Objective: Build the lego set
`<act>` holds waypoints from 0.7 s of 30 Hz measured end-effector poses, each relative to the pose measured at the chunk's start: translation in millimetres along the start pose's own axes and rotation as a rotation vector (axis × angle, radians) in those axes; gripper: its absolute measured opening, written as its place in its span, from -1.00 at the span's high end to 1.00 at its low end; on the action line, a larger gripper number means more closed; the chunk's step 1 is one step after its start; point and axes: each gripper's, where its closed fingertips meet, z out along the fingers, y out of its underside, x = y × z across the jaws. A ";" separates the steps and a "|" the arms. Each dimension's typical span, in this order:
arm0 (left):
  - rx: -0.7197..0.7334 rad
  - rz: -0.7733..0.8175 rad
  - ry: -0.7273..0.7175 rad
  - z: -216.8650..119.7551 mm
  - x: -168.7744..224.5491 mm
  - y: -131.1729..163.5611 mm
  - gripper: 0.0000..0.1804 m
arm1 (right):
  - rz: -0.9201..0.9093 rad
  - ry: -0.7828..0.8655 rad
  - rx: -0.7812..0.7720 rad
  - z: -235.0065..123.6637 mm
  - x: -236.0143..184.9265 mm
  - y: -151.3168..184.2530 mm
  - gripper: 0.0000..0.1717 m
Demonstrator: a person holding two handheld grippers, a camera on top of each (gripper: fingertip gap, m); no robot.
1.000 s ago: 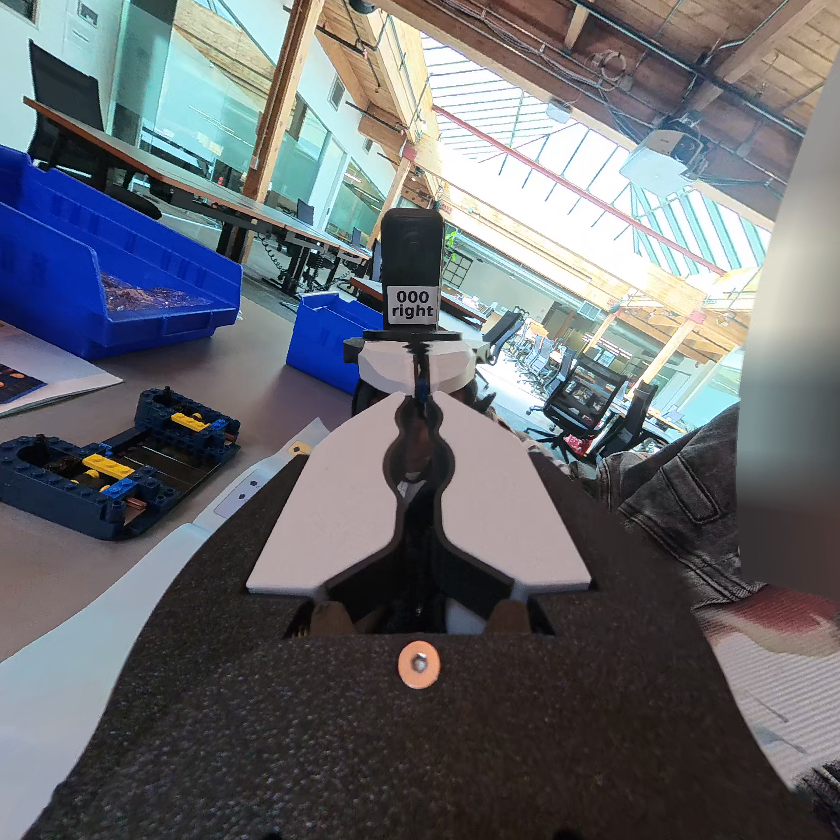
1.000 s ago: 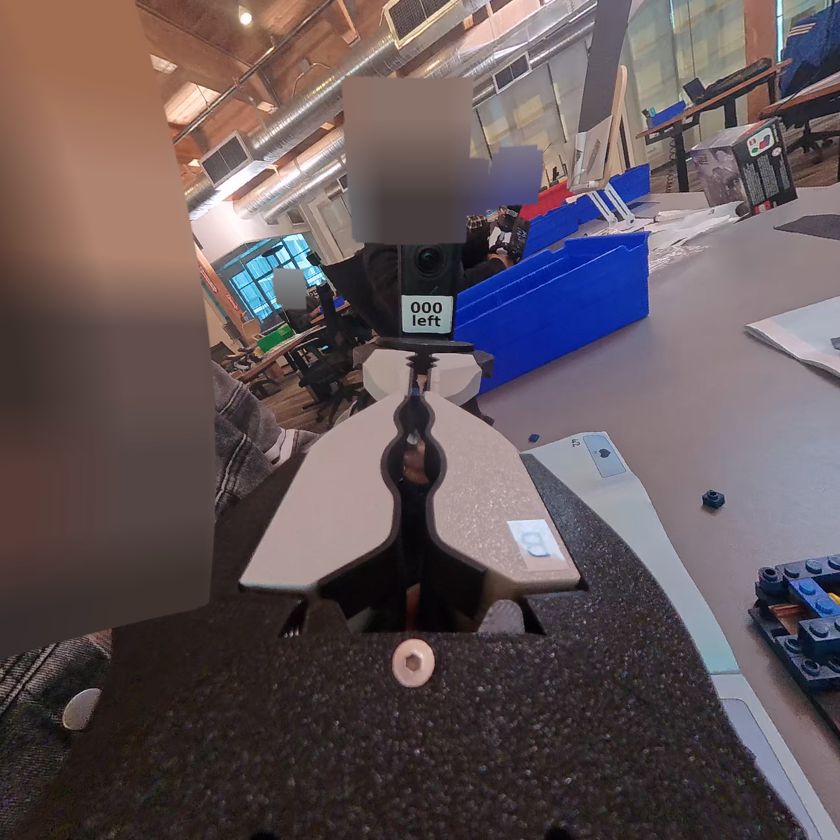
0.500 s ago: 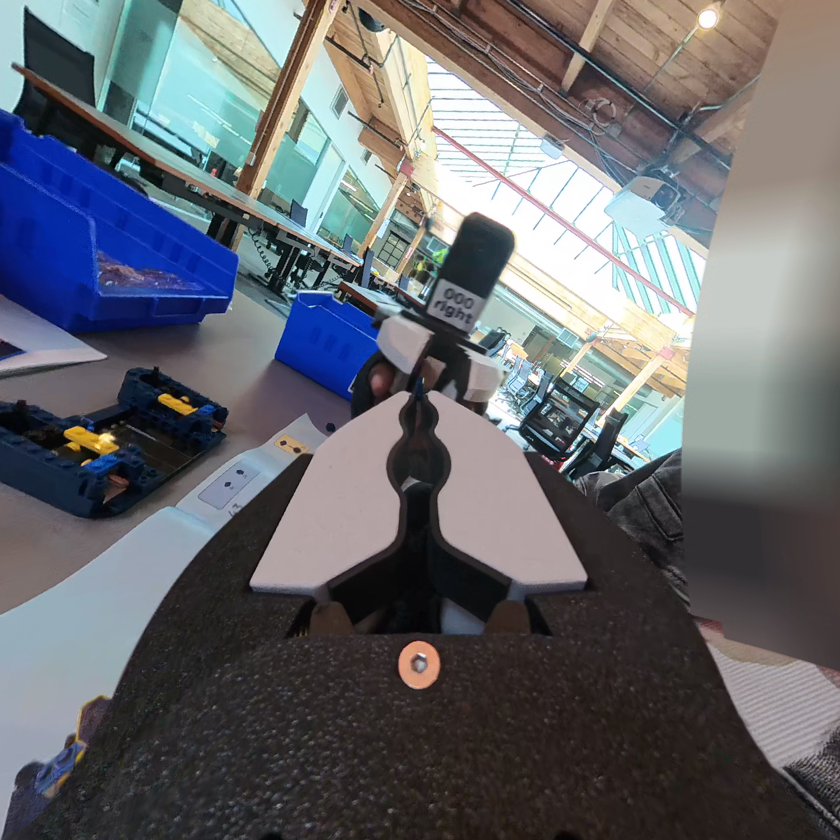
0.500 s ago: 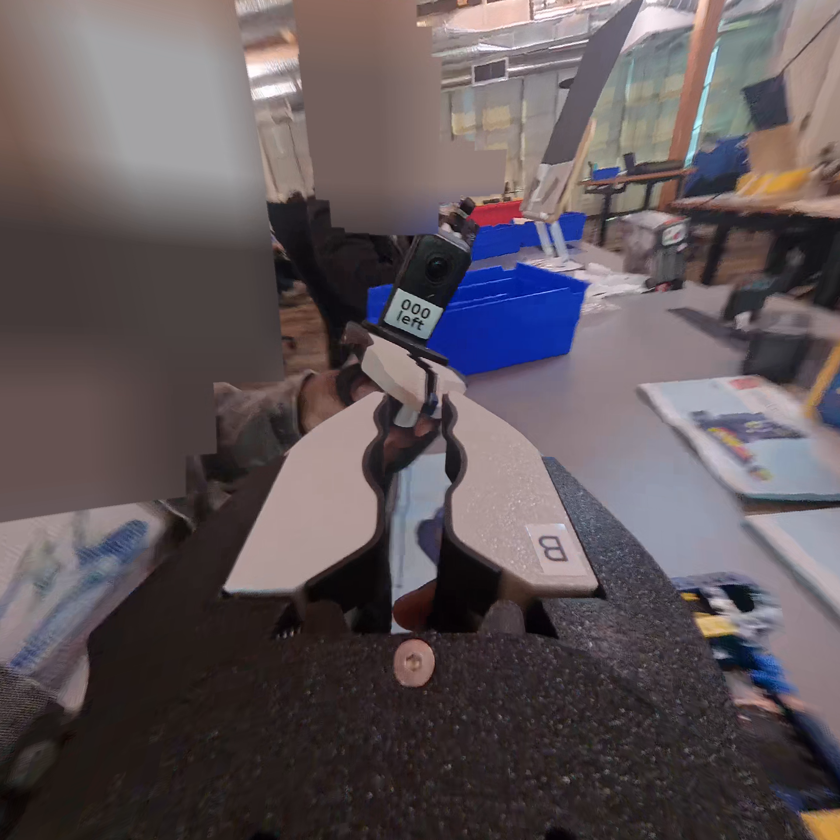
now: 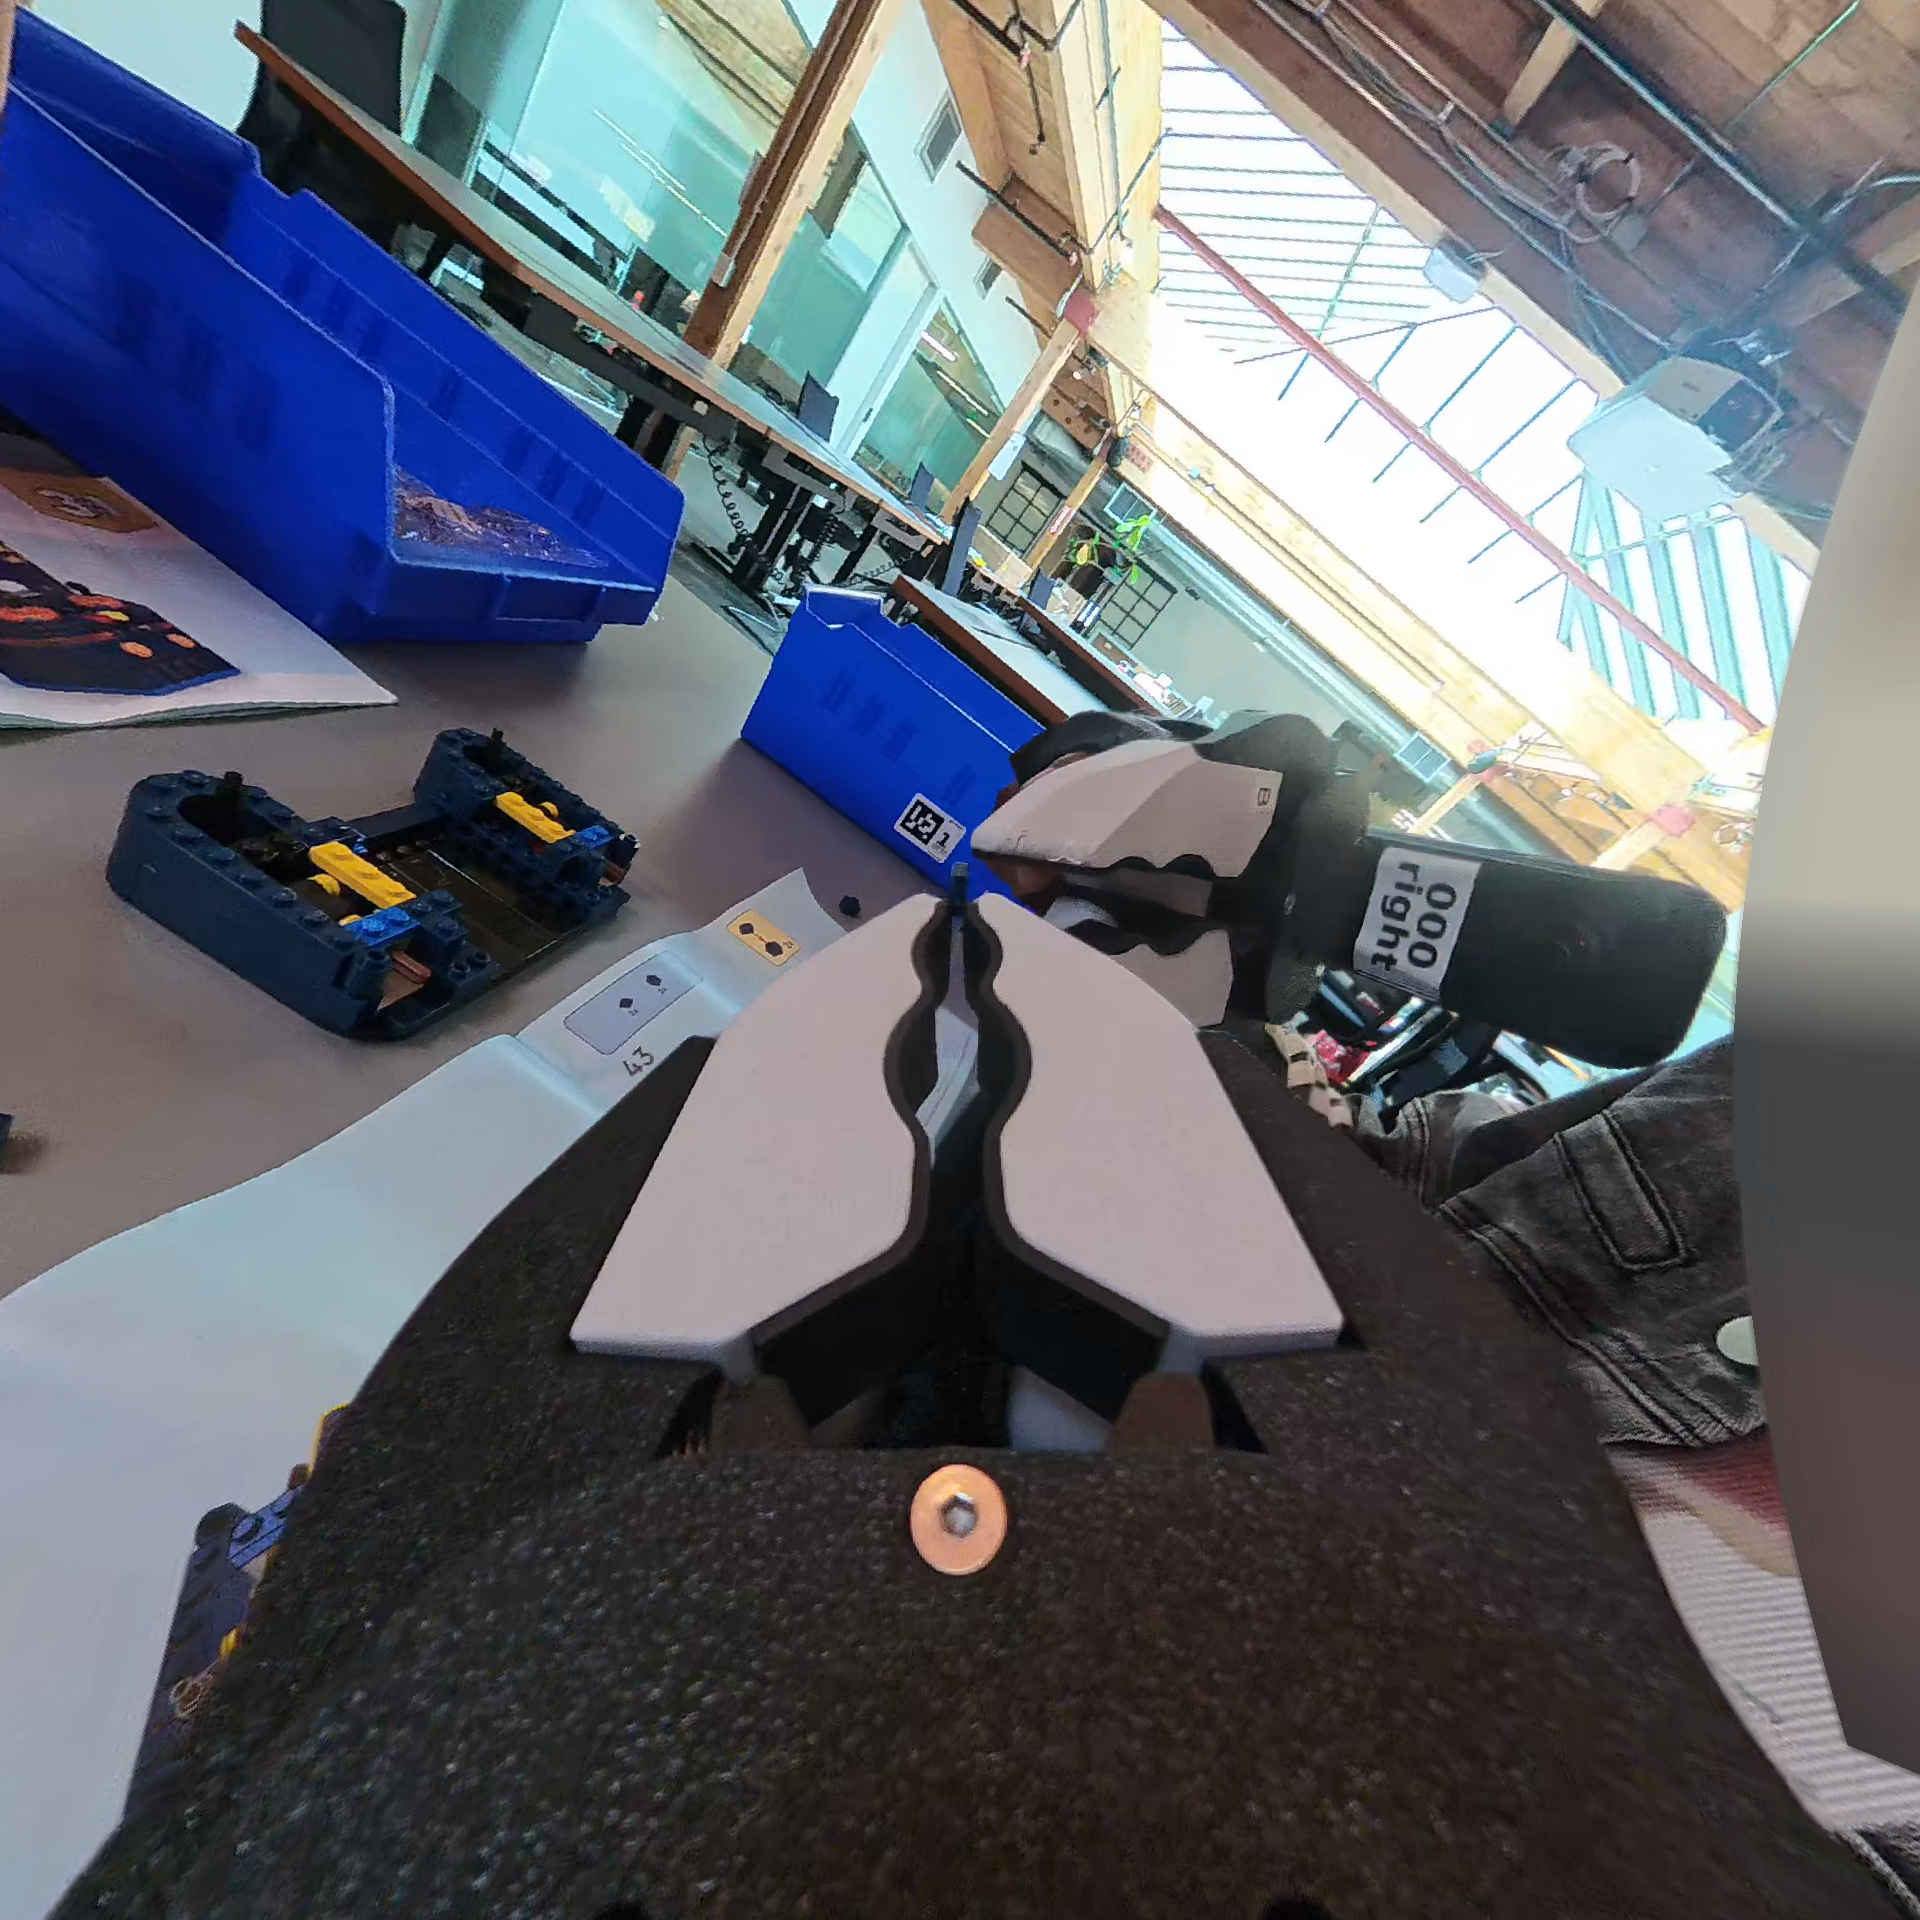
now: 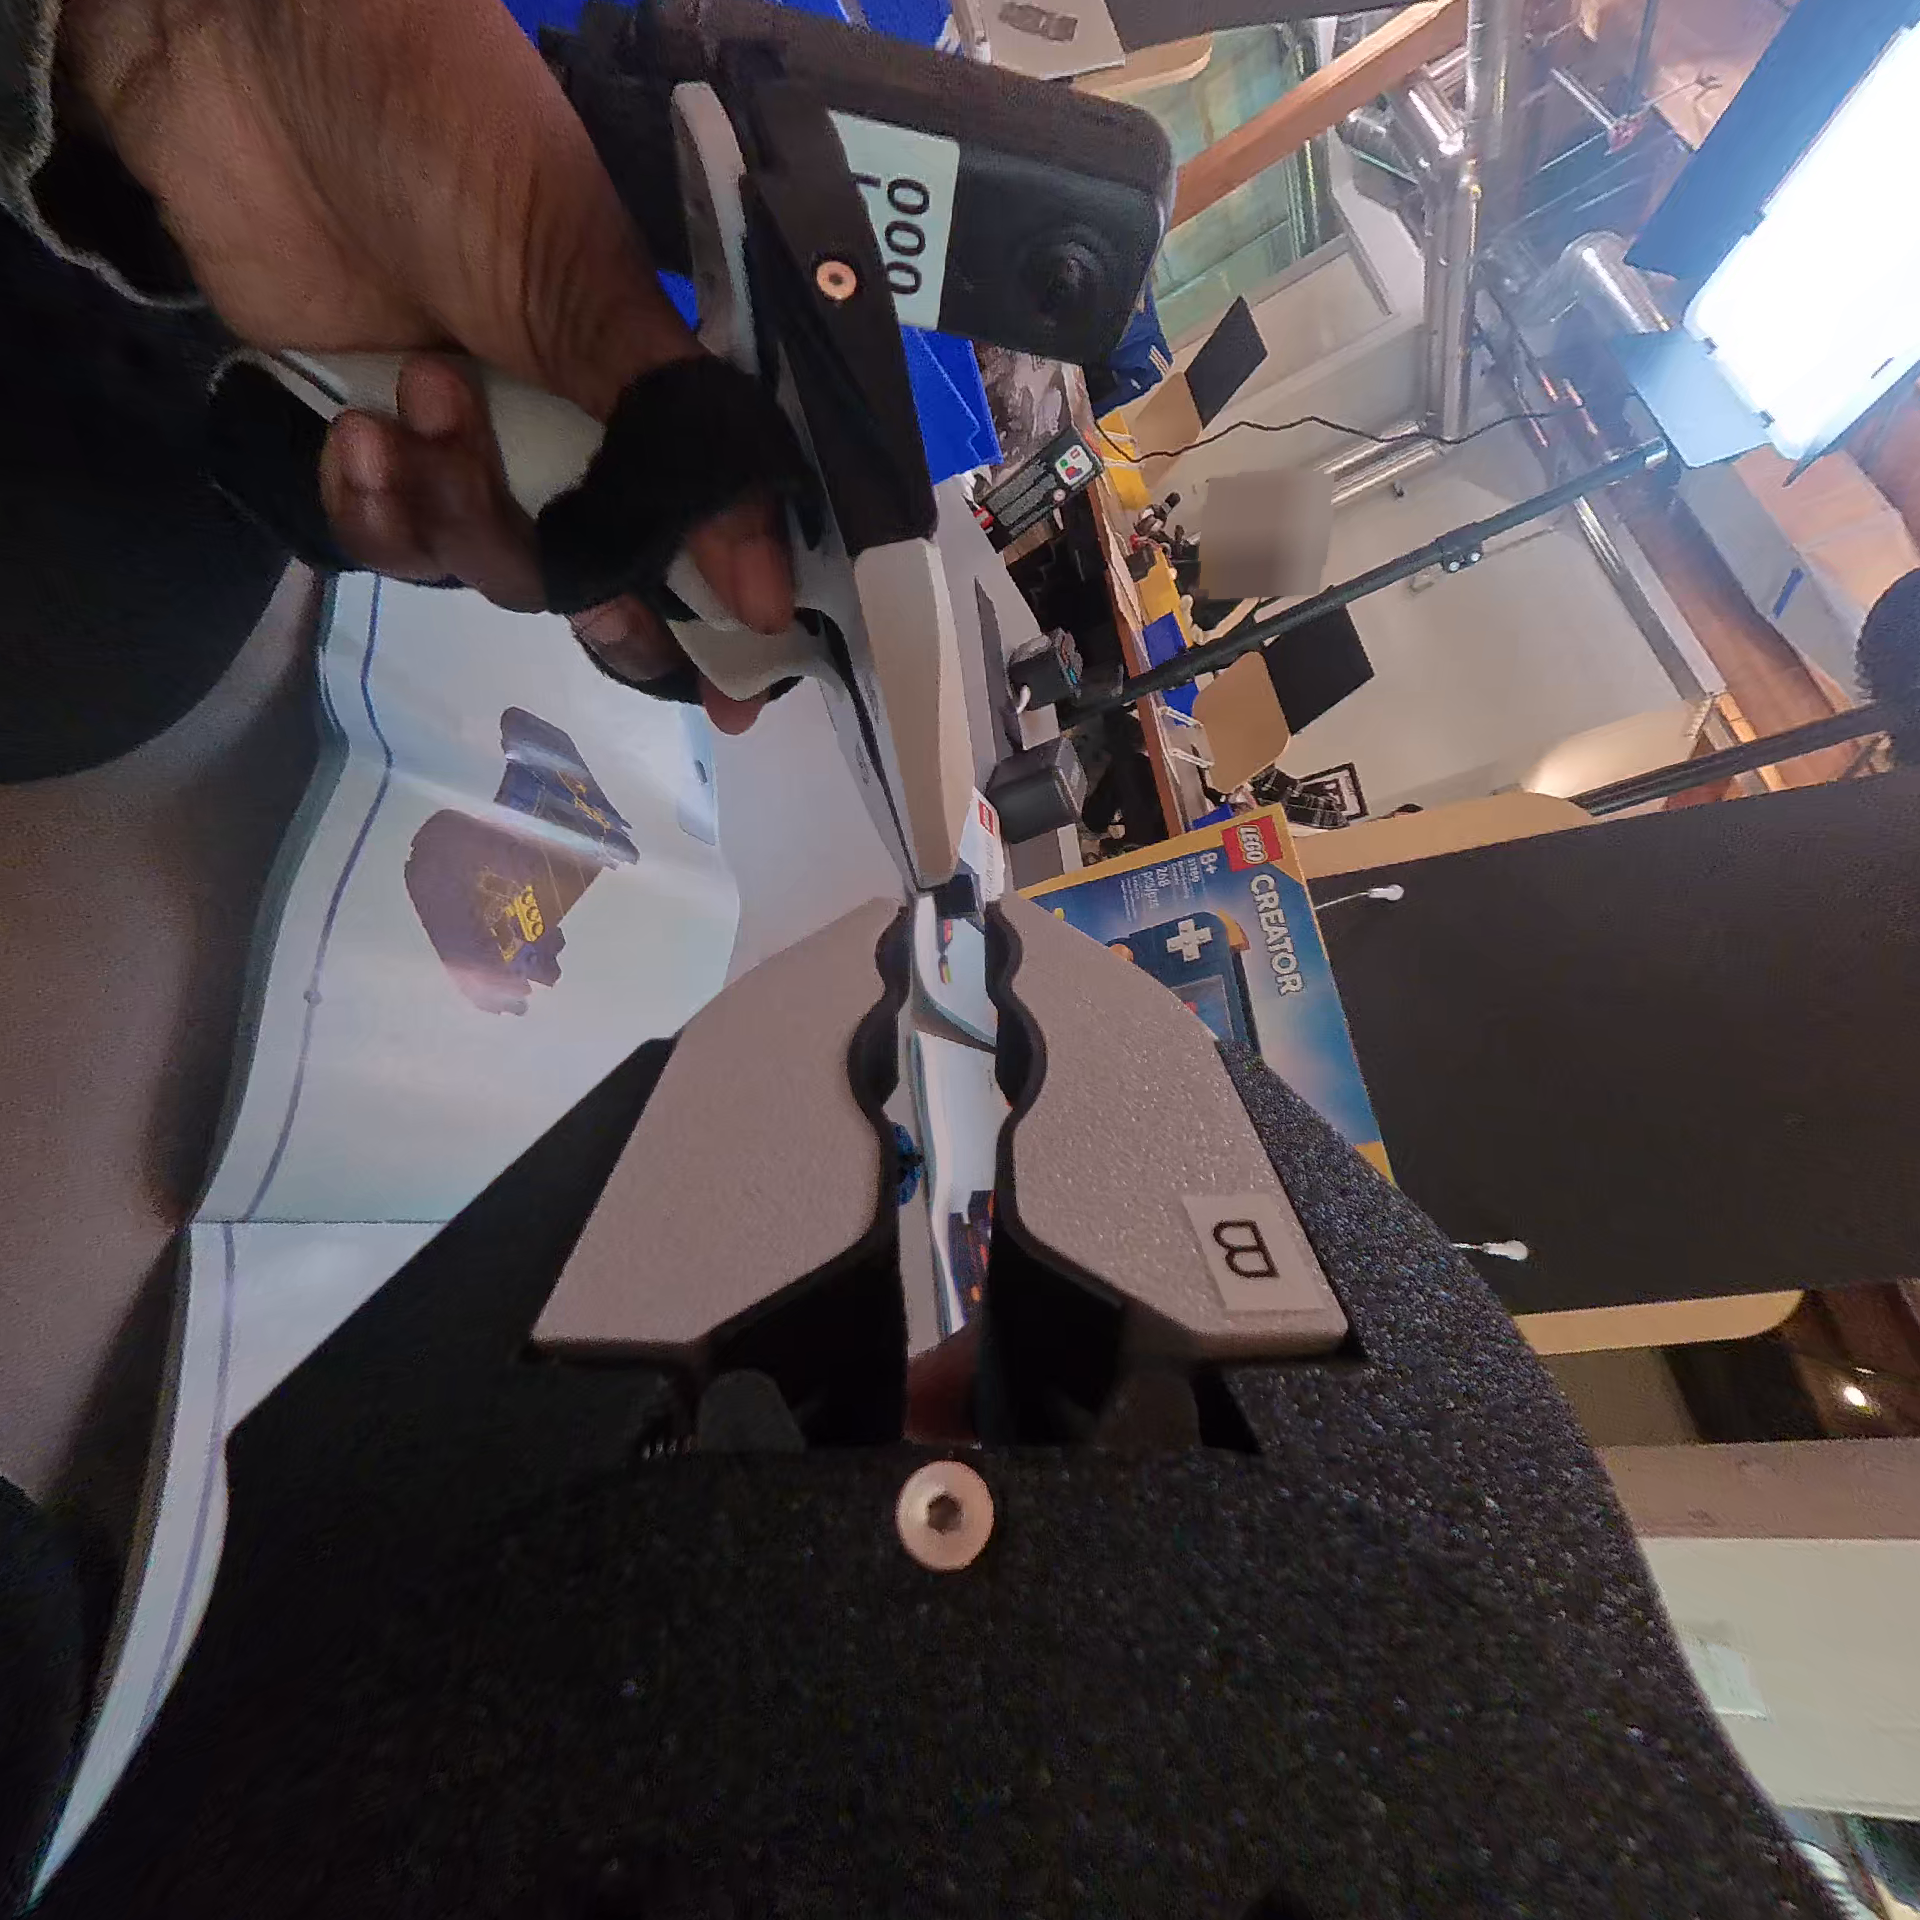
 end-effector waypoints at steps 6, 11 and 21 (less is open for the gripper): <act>-0.027 0.042 -0.030 1.6 -1.2 3.1 0.98 | -0.054 0.008 -0.039 2.8 -2.4 2.4 0.89; -0.050 0.065 -0.048 2.7 -2.5 5.7 0.98 | -0.067 0.006 -0.054 3.6 -3.0 4.1 0.91; -0.065 0.085 -0.058 4.4 -2.7 7.7 0.99 | -0.076 -0.001 -0.066 4.8 -4.2 5.8 0.91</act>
